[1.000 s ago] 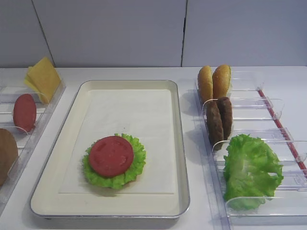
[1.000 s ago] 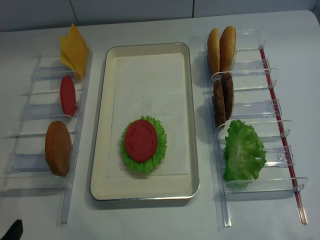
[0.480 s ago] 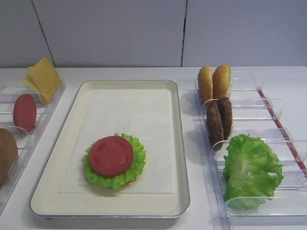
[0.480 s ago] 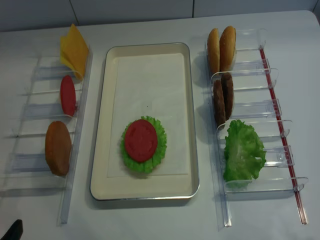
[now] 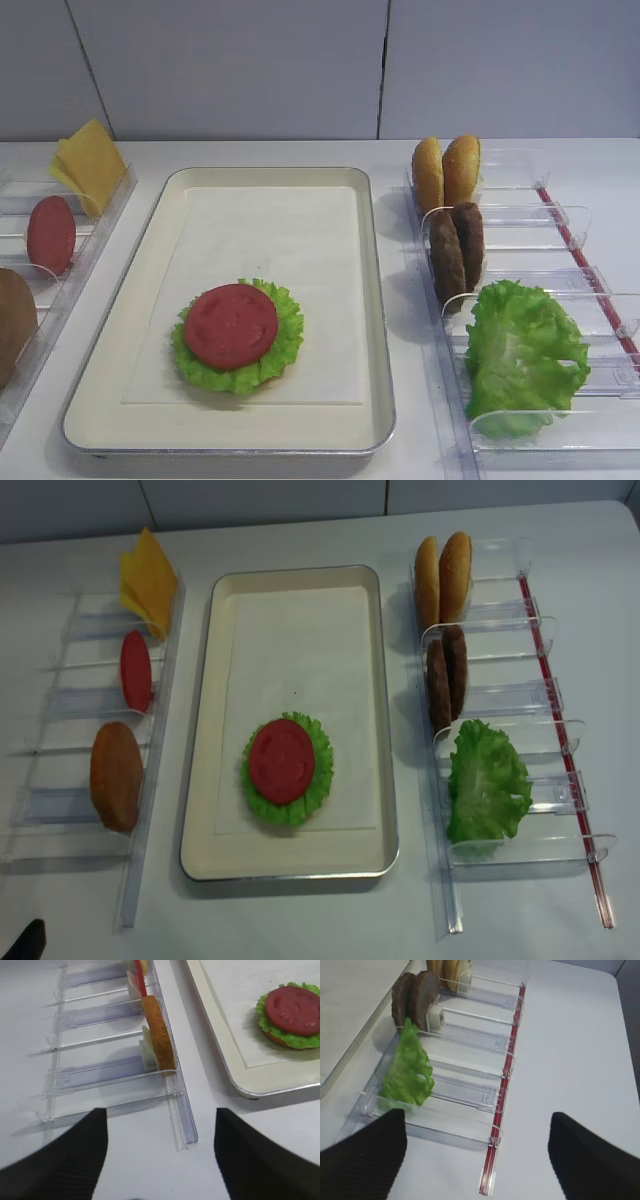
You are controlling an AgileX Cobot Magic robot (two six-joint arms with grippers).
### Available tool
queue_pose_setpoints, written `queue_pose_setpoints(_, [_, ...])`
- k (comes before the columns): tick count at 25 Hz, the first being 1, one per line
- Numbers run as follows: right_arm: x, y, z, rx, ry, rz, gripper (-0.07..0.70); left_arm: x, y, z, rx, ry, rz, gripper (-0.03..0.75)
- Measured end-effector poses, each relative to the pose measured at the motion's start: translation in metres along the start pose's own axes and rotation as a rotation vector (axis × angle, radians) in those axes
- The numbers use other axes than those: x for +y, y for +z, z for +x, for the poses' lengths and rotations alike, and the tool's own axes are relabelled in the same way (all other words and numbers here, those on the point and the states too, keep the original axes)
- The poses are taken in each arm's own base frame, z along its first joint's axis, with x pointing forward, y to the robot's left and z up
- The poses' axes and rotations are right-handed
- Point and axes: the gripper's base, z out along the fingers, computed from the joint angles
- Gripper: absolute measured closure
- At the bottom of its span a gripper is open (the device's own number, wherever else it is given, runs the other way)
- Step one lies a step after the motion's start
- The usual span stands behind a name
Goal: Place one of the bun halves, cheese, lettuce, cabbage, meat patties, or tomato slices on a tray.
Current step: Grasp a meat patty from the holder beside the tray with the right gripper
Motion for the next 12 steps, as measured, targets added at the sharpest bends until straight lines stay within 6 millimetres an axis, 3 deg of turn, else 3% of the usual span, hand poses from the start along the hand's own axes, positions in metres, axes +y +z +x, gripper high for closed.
queue_pose_setpoints(12, [0.0, 0.026, -0.11, 0.085, -0.014, -0.216, 0.024, 0.0, 0.0, 0.0, 0.0, 0.0, 0.0, 0.25])
